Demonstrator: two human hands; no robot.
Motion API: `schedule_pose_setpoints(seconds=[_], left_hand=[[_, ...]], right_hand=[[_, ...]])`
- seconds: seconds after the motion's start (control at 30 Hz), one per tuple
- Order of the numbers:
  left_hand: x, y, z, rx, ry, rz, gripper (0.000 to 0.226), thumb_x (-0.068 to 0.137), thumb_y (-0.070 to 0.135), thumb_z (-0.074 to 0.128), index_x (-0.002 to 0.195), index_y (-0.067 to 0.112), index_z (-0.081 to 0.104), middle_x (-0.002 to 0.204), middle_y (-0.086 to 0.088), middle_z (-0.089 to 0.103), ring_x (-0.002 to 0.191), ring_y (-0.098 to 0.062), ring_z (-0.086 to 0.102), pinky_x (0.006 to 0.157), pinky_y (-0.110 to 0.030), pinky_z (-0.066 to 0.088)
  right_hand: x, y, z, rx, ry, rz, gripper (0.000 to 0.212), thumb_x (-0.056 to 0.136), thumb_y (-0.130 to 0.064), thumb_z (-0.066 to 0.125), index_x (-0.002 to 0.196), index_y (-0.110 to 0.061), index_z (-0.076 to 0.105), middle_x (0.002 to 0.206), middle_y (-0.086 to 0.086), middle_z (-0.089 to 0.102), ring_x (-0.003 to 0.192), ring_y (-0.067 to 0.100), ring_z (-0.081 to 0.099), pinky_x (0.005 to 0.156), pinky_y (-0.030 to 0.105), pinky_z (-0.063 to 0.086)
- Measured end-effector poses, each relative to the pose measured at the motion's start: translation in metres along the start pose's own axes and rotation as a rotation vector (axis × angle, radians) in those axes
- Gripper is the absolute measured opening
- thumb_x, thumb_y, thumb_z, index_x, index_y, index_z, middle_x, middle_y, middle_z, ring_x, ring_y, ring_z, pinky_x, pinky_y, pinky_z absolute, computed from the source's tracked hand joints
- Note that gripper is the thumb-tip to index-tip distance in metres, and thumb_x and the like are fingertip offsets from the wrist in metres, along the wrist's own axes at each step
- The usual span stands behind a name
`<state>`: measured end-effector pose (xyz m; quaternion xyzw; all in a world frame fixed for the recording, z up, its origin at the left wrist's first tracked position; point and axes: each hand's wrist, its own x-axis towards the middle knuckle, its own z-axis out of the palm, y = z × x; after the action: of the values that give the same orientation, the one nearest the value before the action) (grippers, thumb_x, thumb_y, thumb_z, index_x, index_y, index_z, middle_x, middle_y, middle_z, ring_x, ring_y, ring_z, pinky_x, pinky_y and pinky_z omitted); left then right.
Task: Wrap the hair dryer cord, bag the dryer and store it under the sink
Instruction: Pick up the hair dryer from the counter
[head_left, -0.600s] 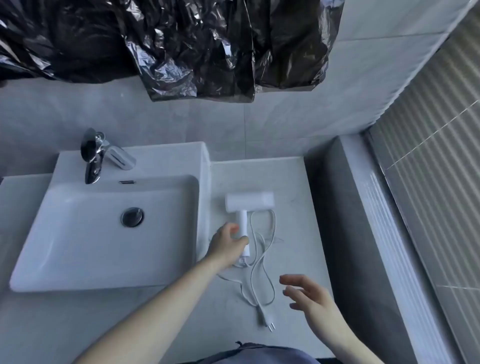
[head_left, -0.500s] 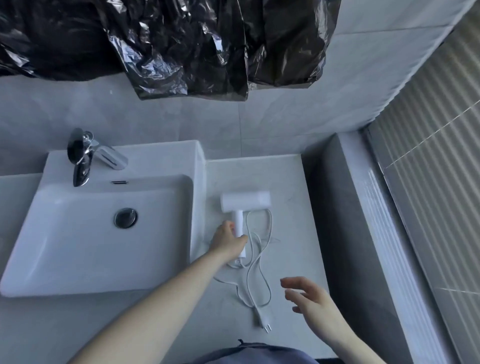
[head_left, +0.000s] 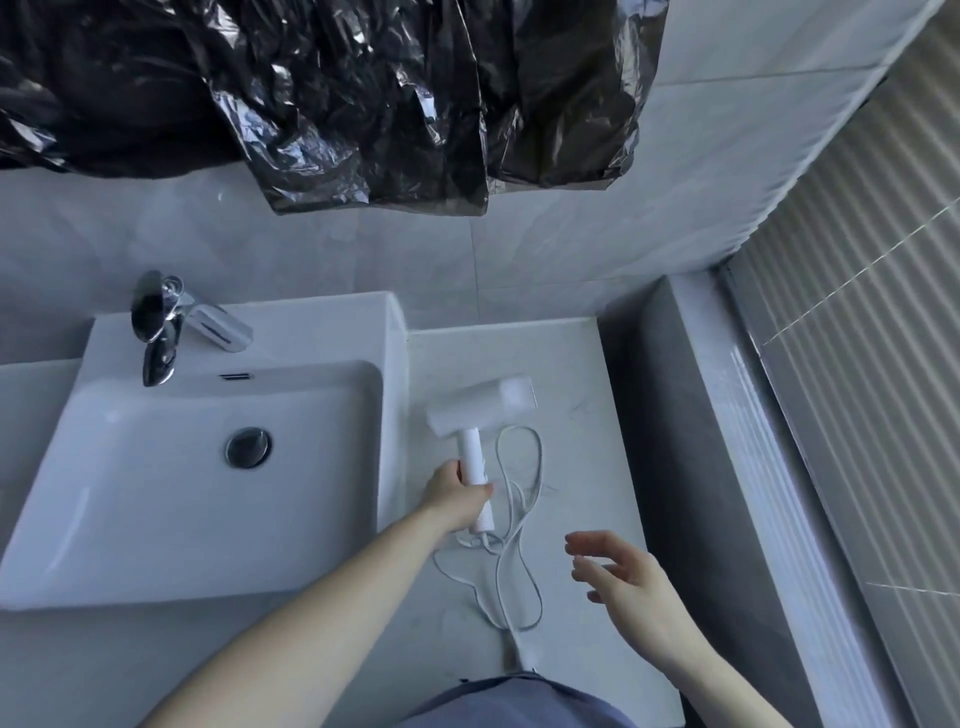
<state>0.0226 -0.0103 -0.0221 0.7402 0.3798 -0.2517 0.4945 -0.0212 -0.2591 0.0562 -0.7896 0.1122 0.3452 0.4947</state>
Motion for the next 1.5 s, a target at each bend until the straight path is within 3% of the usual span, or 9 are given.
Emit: schedule_pose_setpoints(seconds=[0.13,0.33,0.47,0.6,0.7,1.03,1.27,1.4,1.5], left_hand=[[-0.066,0.002,-0.024,-0.225,-0.006,0.11,0.044,0.074,0.035,0.072,0.117,0.026,0.066,0.12,0.003,0.074,0.11,-0.022,0.072,0.097,-0.054,0.061],[-0.167,-0.012,-0.063,-0.502,0.037,0.31,0.029,0.091,0.005,0.078,0.116,0.016,0.066,0.115,0.002,0.075,0.091,-0.017,0.075,0.083,-0.045,0.065],[-0.221,-0.028,-0.098,-0.64,0.046,0.426,0.032,0.09,-0.007,0.077,0.114,0.008,0.06,0.099,0.0,0.069,0.088,-0.013,0.074,0.072,-0.032,0.063],[-0.262,-0.048,-0.14,-0.718,0.076,0.54,0.032,0.088,-0.012,0.076,0.107,0.003,0.056,0.096,-0.006,0.065,0.083,-0.014,0.073,0.071,-0.037,0.063],[-0.284,-0.074,-0.18,-0.765,0.124,0.603,0.034,0.088,-0.012,0.076,0.109,0.007,0.056,0.093,-0.003,0.066,0.085,-0.016,0.071,0.07,-0.039,0.063],[-0.324,-0.201,-0.317,-0.88,0.162,0.721,0.038,0.08,0.004,0.079,0.108,0.01,0.054,0.099,-0.003,0.063,0.1,-0.024,0.073,0.071,-0.036,0.065],[-0.355,-0.274,-0.345,-0.846,0.079,0.711,0.029,0.08,0.013,0.079,0.101,0.012,0.059,0.1,-0.004,0.062,0.102,-0.025,0.071,0.077,-0.039,0.064],[-0.37,-0.288,-0.346,-0.862,0.057,0.735,0.034,0.079,0.011,0.079,0.105,0.01,0.058,0.1,-0.004,0.062,0.099,-0.022,0.071,0.075,-0.037,0.064],[-0.38,-0.294,-0.341,-0.856,0.045,0.752,0.03,0.077,0.009,0.079,0.099,0.012,0.06,0.097,-0.002,0.064,0.097,-0.021,0.072,0.074,-0.038,0.064]], right_hand=[[-0.023,-0.024,0.012,-0.046,0.031,-0.18,0.031,0.099,-0.018,0.069,0.122,-0.039,0.069,0.122,-0.021,0.073,0.098,-0.009,0.069,0.075,0.009,0.054],[-0.049,-0.049,0.041,-0.222,-0.085,-0.499,0.076,0.079,-0.01,0.064,0.148,-0.039,0.052,0.147,-0.027,0.055,0.139,-0.007,0.049,0.105,0.011,0.045],[-0.057,-0.054,0.072,-0.419,-0.264,-0.518,0.086,0.076,-0.008,0.062,0.153,-0.044,0.047,0.152,-0.029,0.055,0.145,-0.009,0.045,0.116,0.018,0.038],[-0.072,-0.045,0.11,-0.545,-0.279,-0.44,0.055,0.088,-0.02,0.066,0.122,-0.062,0.055,0.113,-0.03,0.069,0.101,-0.02,0.062,0.086,0.012,0.05],[-0.082,-0.027,0.141,-0.585,-0.227,-0.389,0.023,0.097,-0.039,0.067,0.119,-0.047,0.068,0.106,-0.02,0.076,0.099,-0.007,0.069,0.091,0.018,0.056],[-0.144,0.052,0.286,-0.846,-0.222,-0.164,0.021,0.094,-0.054,0.062,0.107,-0.042,0.072,0.078,-0.02,0.066,0.084,0.005,0.067,0.069,0.013,0.044],[-0.202,0.061,0.376,-0.832,-0.172,-0.147,0.034,0.089,-0.051,0.06,0.065,-0.028,0.055,0.067,-0.016,0.066,0.073,0.01,0.06,0.065,0.026,0.046],[-0.221,0.061,0.395,-0.803,-0.195,-0.175,0.035,0.083,-0.053,0.063,0.104,-0.027,0.072,0.101,-0.008,0.079,0.102,0.013,0.073,0.087,0.032,0.057],[-0.248,0.048,0.397,-0.502,-0.098,-0.301,0.065,0.081,-0.054,0.075,0.141,-0.039,0.054,0.113,-0.015,0.07,0.102,0.005,0.069,0.096,0.032,0.057]])
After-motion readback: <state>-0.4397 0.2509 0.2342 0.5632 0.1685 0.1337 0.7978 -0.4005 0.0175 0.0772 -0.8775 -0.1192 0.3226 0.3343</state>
